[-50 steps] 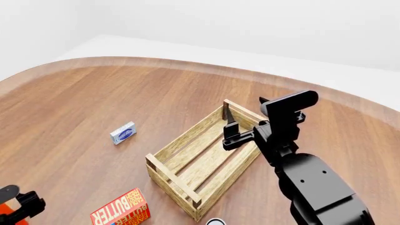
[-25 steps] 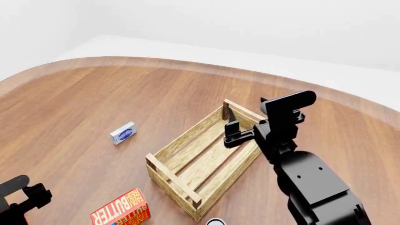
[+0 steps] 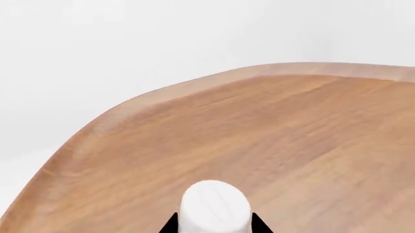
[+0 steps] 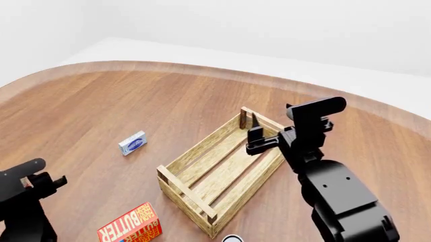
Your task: Pick up the ketchup, and put it in the wooden tray.
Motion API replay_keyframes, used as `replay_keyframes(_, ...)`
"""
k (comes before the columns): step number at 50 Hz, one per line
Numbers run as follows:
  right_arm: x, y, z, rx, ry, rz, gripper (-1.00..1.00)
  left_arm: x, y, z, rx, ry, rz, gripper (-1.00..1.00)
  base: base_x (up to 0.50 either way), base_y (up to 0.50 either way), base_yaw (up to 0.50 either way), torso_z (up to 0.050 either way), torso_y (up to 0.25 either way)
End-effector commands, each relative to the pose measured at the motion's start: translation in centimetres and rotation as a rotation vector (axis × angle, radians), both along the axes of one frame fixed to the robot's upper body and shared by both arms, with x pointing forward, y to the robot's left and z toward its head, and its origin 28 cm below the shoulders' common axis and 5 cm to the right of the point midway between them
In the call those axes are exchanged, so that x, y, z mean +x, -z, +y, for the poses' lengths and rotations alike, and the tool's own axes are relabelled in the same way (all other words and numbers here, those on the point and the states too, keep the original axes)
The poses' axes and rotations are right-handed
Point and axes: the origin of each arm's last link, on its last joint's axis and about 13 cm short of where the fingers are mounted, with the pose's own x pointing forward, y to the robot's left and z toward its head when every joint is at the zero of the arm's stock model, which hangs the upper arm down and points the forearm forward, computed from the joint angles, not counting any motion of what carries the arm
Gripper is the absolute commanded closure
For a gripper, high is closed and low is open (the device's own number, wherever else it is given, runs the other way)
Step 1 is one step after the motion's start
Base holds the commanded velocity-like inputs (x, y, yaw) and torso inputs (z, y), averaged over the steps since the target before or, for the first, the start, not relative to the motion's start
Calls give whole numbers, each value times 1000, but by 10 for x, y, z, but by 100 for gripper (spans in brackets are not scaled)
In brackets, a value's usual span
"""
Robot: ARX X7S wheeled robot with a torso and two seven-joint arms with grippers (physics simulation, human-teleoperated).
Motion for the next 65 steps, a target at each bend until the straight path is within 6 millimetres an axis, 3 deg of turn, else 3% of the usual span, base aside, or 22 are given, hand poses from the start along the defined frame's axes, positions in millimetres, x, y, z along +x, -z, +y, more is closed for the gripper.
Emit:
replay_keyframes(1, -2, -3, -8, 23, 5, -21, -100, 18, -50, -25, 60, 158, -96, 100, 0, 0, 0, 0, 0)
replay_keyframes(13, -26, -12, -24, 10, 51, -47, -100, 49, -112, -77, 54, 461, -139, 100, 0, 0, 0, 0, 1)
replay_keyframes(25, -47, -21, -35, 10, 114, -65, -100, 80, -142, -139, 19, 740, -154, 100, 0, 0, 0, 0, 0)
replay_keyframes(42, -69, -21, -52, 31, 207, -64, -100, 110, -154, -206, -47, 974, -127, 100, 0, 0, 0, 0, 1)
replay_keyframes(65, -113, -29, -81, 21, 347, -84, -100, 136, -154, -254, -101, 1046, -104, 100, 0, 0, 0, 0, -68)
